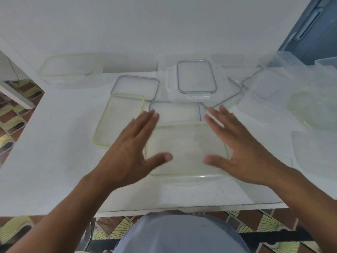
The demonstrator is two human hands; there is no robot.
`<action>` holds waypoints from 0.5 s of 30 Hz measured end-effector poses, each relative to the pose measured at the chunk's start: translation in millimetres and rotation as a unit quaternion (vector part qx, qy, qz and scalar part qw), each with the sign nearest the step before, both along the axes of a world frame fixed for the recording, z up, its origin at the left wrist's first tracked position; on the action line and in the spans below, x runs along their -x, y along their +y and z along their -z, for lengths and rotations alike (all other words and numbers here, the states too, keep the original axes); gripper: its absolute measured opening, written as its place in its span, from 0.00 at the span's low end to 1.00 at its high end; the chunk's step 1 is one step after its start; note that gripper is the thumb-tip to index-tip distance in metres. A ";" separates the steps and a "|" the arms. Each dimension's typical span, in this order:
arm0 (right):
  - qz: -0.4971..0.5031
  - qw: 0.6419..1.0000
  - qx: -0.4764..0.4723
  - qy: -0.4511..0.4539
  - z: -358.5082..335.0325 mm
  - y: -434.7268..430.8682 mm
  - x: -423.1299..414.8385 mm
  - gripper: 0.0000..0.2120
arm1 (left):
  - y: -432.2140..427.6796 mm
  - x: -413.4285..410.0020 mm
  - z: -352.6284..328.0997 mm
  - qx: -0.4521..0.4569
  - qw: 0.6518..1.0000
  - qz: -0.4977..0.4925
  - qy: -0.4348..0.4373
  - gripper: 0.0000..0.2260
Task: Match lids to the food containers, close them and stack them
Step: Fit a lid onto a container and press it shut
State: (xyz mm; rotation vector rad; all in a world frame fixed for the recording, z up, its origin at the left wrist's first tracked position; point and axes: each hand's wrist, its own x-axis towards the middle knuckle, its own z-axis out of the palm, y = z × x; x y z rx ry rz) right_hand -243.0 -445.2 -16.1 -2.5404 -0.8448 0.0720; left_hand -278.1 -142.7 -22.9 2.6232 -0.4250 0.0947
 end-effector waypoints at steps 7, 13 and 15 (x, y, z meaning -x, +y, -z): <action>-0.123 0.972 0.199 -0.010 17.6 4.7 -0.4 0.59 | -0.3 -2.3 21.8 -0.145 0.975 0.164 0.029 0.54; -0.095 0.981 0.131 -0.111 38.6 7.6 4.6 0.46 | -6.3 -0.4 38.8 -0.052 0.987 0.144 -0.046 0.47; -0.094 0.980 0.128 -0.119 39.4 7.3 5.4 0.46 | -5.2 0.2 39.8 -0.054 0.987 0.142 -0.049 0.47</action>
